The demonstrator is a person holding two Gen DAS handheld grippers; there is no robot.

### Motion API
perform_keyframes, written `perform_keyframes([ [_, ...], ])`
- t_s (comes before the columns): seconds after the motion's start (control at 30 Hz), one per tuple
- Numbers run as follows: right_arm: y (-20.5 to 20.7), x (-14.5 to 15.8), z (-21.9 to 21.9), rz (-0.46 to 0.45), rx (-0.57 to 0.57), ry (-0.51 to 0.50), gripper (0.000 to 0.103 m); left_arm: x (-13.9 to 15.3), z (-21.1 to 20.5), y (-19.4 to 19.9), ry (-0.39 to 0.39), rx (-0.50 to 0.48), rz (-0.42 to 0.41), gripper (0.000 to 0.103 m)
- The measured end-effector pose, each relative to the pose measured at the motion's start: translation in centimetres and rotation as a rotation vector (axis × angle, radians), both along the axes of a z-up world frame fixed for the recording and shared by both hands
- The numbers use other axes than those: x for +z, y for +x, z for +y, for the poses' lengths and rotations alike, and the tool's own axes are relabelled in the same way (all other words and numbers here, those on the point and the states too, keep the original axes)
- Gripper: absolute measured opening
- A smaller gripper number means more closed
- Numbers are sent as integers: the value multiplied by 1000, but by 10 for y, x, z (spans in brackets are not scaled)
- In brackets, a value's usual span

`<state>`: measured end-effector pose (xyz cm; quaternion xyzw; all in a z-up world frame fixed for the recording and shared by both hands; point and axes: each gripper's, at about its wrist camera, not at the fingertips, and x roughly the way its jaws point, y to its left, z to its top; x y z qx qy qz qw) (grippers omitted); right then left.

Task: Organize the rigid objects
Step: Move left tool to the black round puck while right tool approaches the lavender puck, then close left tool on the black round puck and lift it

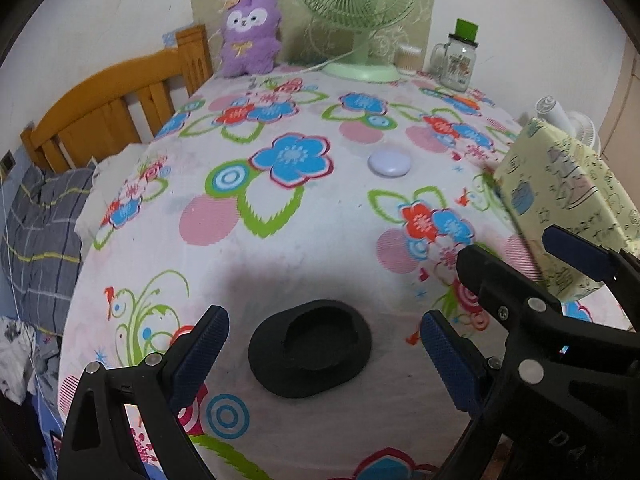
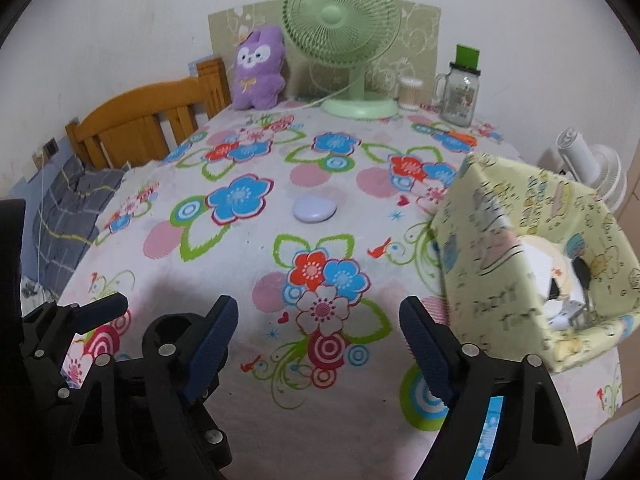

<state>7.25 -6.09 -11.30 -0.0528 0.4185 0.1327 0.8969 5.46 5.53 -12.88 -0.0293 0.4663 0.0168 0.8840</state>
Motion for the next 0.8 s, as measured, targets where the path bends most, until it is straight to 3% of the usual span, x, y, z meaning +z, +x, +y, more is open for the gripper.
perform_keyframes([
  [0.13,5,-12,4,35,8,-4,82,-11,3,3,-15,7,25,95],
  [0.23,10,-20,7,60,11,-12,82,-15,4,3,-30,7,35,85],
  [0.37,15,-25,11,74,18,-24,82,-17,3,4,-27,21,19,74],
  [0.47,19,-28,15,84,27,-31,82,-17,3,4,-29,3,12,73],
  [0.53,20,-31,17,89,32,-36,82,-15,2,2,-23,-1,-9,64],
  [0.67,25,-33,18,97,25,-34,82,-14,1,6,-29,-18,-10,61],
  [0.73,27,-33,18,98,20,-30,82,-11,-2,8,-26,-39,-21,45],
  [0.8,30,-33,17,96,13,-27,82,-10,-3,11,-35,-49,-18,41],
])
